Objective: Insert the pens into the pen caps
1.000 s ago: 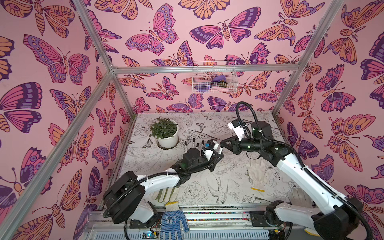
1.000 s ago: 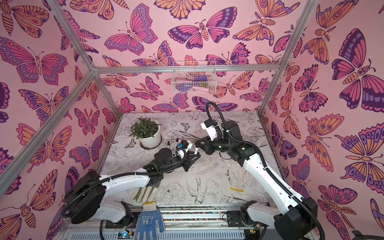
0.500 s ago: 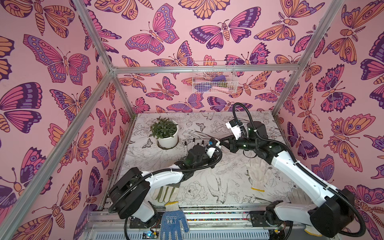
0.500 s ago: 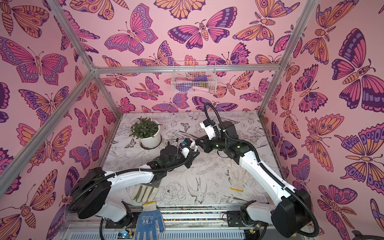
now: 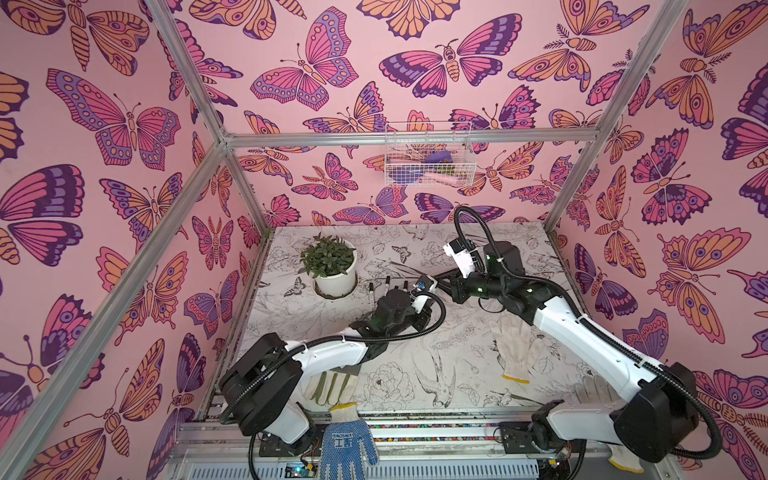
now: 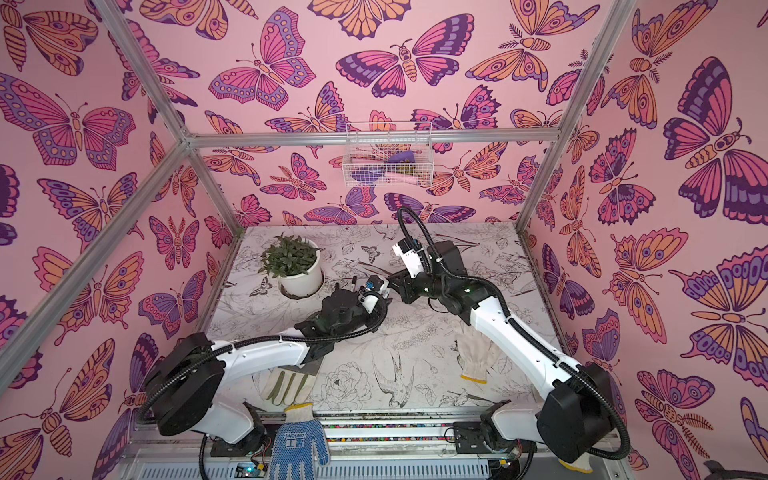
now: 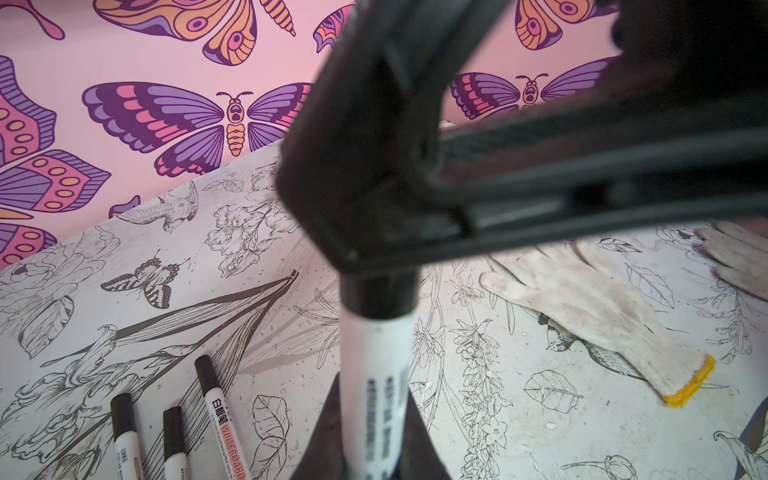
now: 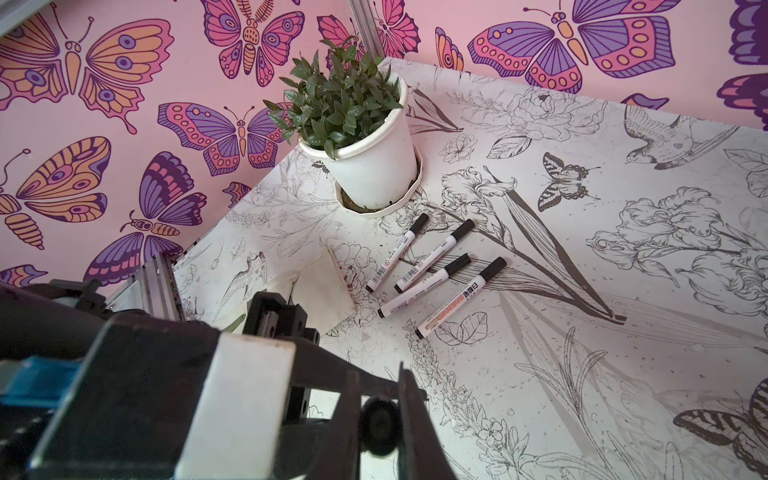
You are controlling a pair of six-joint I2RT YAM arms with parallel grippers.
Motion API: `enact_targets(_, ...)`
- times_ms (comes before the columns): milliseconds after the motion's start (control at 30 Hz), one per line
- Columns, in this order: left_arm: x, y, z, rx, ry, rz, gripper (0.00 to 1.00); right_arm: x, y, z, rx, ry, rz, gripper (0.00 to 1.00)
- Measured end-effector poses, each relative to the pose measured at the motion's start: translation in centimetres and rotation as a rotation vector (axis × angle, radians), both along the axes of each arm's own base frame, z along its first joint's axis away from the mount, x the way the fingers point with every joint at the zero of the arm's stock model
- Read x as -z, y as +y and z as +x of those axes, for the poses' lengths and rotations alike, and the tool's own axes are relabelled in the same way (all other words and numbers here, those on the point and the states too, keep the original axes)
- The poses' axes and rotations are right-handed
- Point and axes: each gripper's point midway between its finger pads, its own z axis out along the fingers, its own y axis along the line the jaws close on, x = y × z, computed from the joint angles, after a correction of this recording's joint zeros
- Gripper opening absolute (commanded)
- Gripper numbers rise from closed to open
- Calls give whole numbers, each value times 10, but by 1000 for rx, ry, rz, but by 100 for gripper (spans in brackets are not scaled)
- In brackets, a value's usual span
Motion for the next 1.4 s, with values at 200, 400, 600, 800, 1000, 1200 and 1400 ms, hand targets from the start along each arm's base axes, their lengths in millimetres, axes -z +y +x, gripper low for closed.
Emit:
enact_targets(200, 8, 10, 9, -37, 22, 14, 0, 6, 9, 11, -4, 26, -12, 0)
enact_targets(400, 5, 3, 4, -14, 38, -18, 0, -3, 2, 7, 30, 19, 8, 0)
enact_targets(600, -18, 3, 8, -50, 10, -123, 0, 18, -2, -5, 30, 122, -7, 44)
enact_targets(800, -50, 17, 18, -135, -32, -290, 0, 38, -13, -1, 94, 280, 6, 80)
enact_targets(1000, -1, 39, 9, -206, 52, -268, 0, -20, -56, 43, 266, 188, 186, 85)
enact_targets(1200, 45, 65, 2, -303, 132, -203, 0, -63, -81, 56, 350, 78, 247, 84)
enact_targets(1400, 56, 104, -2, -414, 179, -185, 0, -52, -102, 64, 445, 89, 209, 84)
